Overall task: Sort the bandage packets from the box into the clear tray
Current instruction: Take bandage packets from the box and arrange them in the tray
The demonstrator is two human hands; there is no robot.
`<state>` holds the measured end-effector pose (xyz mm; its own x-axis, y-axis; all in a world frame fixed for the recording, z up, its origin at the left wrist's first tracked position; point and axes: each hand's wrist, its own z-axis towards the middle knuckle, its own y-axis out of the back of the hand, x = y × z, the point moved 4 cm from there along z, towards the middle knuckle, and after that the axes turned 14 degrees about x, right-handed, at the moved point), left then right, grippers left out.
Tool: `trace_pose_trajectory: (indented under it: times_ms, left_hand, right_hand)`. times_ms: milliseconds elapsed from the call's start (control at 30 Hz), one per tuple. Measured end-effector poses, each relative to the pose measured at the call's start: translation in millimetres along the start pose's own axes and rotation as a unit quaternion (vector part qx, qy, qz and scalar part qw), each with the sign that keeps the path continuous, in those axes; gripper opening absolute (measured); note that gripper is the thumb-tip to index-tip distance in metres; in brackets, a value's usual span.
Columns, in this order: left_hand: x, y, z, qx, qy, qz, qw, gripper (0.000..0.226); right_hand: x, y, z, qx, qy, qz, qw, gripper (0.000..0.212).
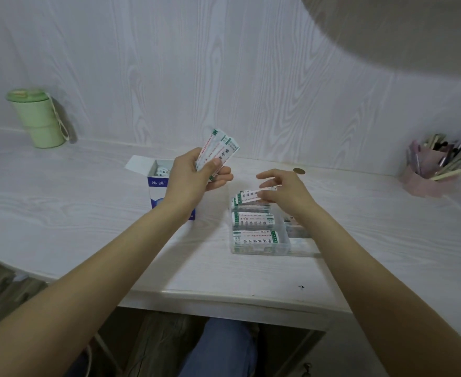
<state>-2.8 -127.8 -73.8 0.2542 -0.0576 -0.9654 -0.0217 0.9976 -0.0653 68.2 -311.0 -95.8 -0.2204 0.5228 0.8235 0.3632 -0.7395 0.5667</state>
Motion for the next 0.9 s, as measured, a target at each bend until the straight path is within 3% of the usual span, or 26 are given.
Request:
trace_pose_trajectory:
  times_ms: [133,300,433,700,900]
  left_hand:
    - [3,-4,3,0.014,0.007,0.007,1.000,0.014]
    - [5,-7,4,0.020,0.005,0.005,1.000,0.014]
    - [5,-7,5,0.022,0.007,0.006,1.000,0.013]
    - [7,-11,6,0.037,0.012,0.016,0.999,0.016]
    - [10,-10,5,0.046,0.028,0.009,0.999,0.015]
  right_hand:
    - [0,-6,6,0.000,-0.005,-0.151,0.989,0.022]
    - [1,-16,9,0.002,-0.001,-0.237,0.972,0.018]
    - [3,-19,12,0.023,-0.013,-0.249,0.968,0.008]
    - [5,-26,16,0.022,-0.059,-0.261,0.963,0.020]
    - [9,-26,19,0.037,-0.053,-0.222,0.973,0.010]
